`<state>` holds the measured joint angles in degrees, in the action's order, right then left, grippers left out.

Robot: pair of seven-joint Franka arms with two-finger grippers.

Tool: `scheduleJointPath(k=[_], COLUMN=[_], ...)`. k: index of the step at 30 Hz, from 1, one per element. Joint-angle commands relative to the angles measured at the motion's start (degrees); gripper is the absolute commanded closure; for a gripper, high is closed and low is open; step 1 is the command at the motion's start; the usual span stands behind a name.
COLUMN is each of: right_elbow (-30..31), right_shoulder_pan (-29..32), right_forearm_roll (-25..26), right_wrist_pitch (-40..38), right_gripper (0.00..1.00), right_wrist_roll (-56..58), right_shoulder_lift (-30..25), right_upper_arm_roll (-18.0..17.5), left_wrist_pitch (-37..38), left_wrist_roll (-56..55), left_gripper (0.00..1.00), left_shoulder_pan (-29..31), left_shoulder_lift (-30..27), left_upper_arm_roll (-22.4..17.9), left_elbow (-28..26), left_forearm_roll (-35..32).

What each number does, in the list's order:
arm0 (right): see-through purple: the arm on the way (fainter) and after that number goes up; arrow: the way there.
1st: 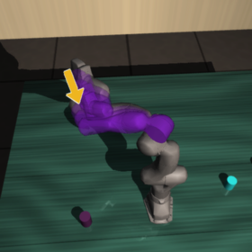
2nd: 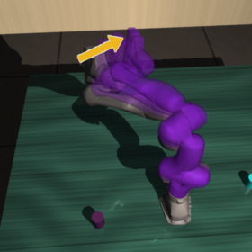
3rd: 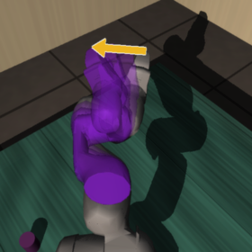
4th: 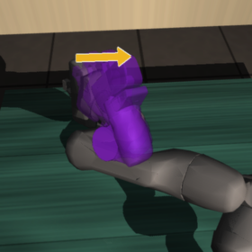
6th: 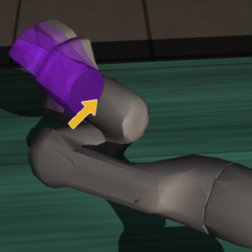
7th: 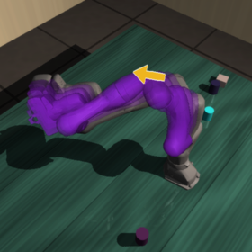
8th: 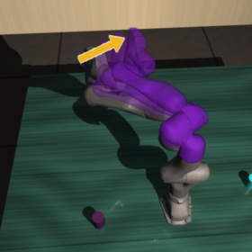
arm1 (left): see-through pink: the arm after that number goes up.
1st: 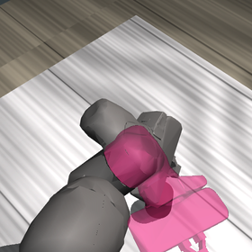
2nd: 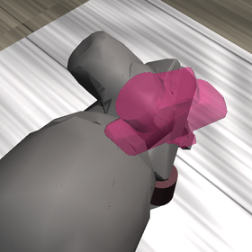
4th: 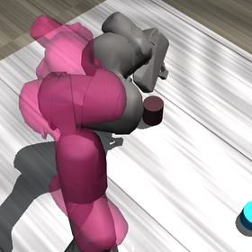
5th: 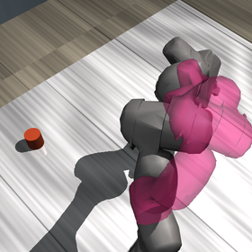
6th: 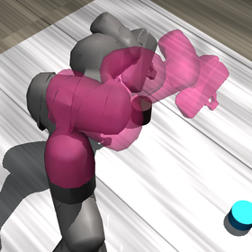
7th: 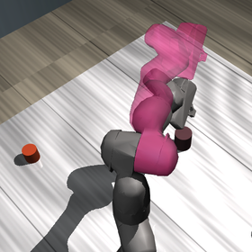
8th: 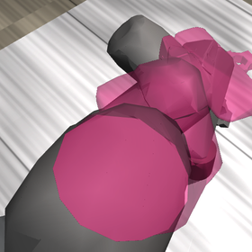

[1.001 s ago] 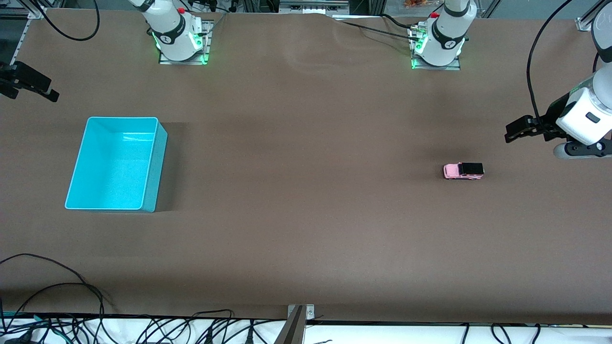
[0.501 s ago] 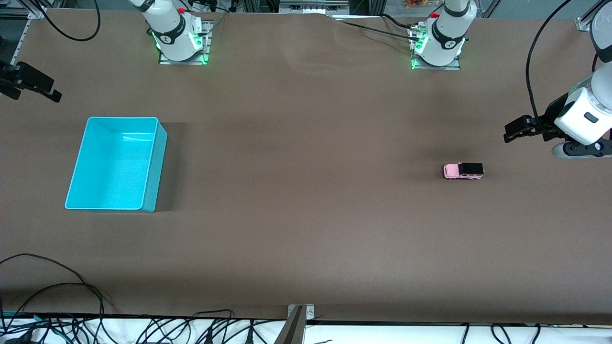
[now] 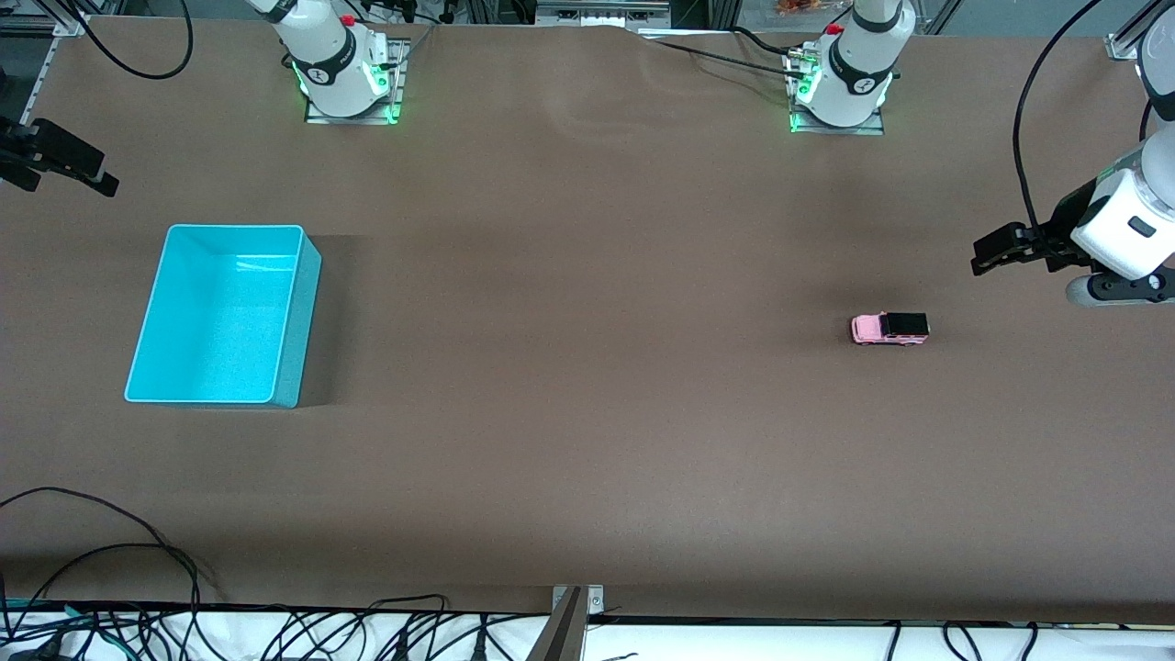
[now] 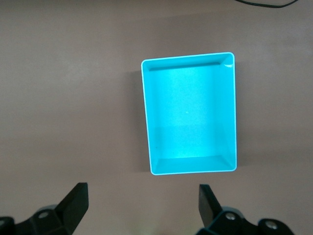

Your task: Wind and store pink jeep toy

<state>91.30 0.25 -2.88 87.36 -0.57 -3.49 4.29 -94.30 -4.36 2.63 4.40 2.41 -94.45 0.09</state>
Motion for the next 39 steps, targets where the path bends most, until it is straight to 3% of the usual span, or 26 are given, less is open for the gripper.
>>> scheduleJointPath(k=[1,22,39], right_elbow=[-1.21,-1.21,-1.21], right_shoulder_pan=[-0.16,-0.16,-0.16], right_forearm_roll=[0.95,1.04,1.04], right_wrist_pitch=[-0.7,-1.14,-1.14], right_gripper=[0.0,0.0,0.0], right_wrist_roll=[0.04,0.04,0.04], right_shoulder_lift=[0.41,0.41,0.41], right_upper_arm_roll=[-0.16,-0.25,-0.25], left_wrist_pitch=[0.52,-1.93,-28.65], left_wrist_roll=[-4.76,-61.36,-84.76], left_gripper=[0.0,0.0,0.0], left_shoulder_pan=[0.36,0.27,1.85], left_shoulder_lift=[1.49,11.68,11.86], left_upper_arm_roll=[-0.12,-0.03,-0.21], left_elbow=[0.32,-0.91,-22.17], left_forearm_roll=[0.35,0.35,-2.99])
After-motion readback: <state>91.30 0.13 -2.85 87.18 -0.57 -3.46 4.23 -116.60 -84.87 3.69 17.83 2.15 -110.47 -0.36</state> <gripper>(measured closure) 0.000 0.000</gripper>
